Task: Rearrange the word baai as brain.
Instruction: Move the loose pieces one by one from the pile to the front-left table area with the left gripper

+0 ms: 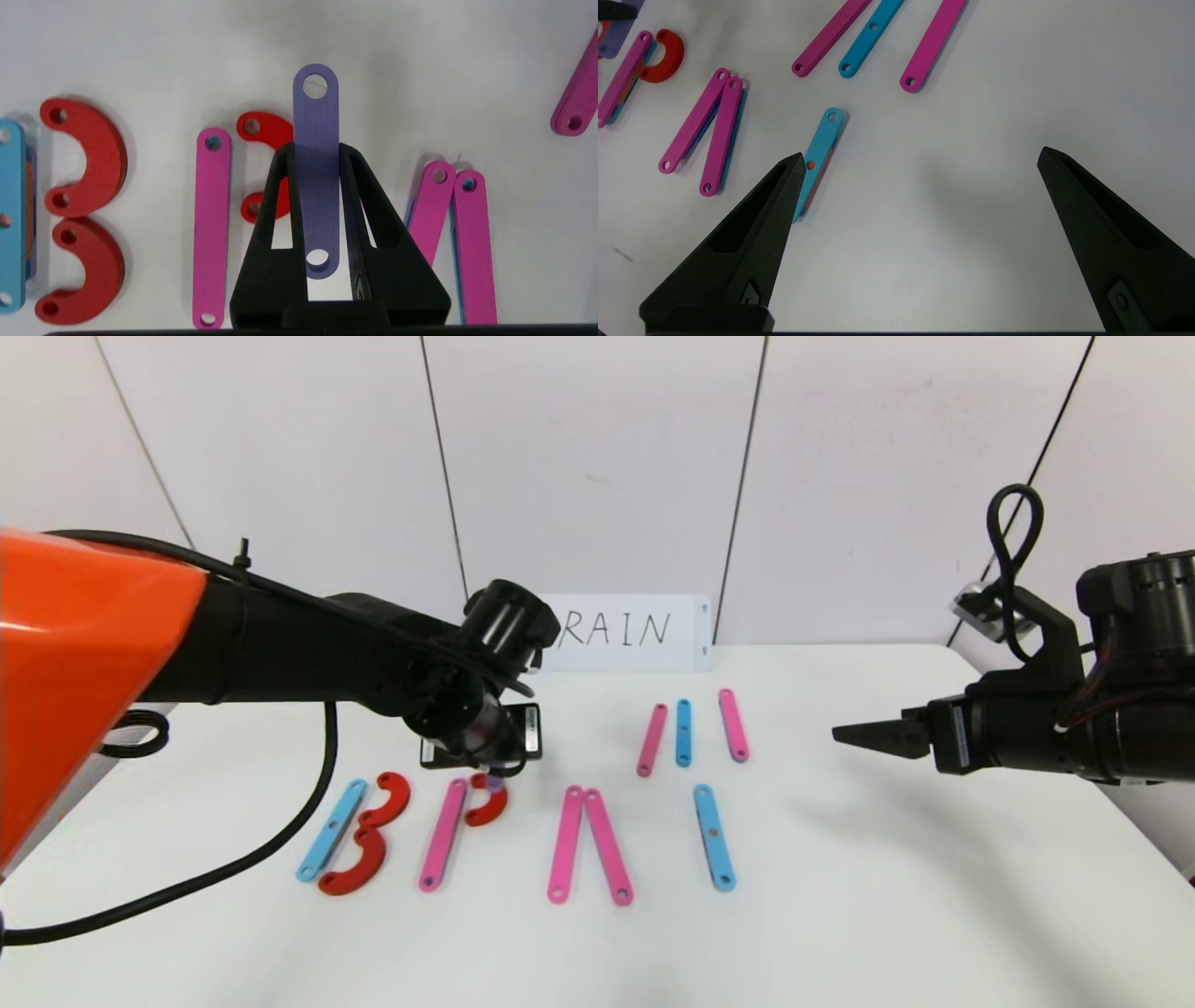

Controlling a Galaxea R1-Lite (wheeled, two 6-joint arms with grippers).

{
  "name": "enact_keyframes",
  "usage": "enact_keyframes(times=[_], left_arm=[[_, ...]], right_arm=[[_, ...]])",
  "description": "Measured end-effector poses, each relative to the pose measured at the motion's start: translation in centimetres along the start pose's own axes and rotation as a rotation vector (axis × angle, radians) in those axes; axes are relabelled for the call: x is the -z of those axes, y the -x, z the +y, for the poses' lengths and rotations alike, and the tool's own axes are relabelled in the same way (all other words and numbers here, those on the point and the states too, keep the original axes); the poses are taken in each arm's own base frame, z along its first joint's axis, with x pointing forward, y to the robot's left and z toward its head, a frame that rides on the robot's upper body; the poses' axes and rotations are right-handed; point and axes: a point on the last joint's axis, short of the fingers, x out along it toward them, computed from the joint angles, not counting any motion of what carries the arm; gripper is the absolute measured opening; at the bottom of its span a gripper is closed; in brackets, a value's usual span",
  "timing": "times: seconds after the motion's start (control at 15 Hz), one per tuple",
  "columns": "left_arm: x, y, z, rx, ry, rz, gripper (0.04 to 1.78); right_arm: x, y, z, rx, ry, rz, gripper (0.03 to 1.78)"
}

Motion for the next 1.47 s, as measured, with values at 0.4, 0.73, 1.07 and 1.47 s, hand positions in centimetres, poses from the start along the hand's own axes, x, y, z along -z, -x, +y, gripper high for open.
enact_keyframes(times=[0.4,0.73,1.07,1.47], left_arm=[[4.0,2.1,-0.1,-0.042,0.111,0.034,0.28],[6.0,1.5,-0.3,-0.109,0.179,0.031,0.28],[7.1,1.1,0.0,-0.134,0.205,0.051,0.28],[8.0,0.7,0.0,-0.15,0.238,0.067,0.28]], right_arm=[[-0.5,0.0,-1.3,-0.058,-0.023,-0.015,1.74],[-0.4,-0.4,-1.5,-0.051,-0.028,-0.006,1.74],[-0.3,-0.6,-1.6,-0.051,-0.031,0.001,1.74],[-0.2,-0.7,-1.6,-0.051,-0.034,0.006,1.74]])
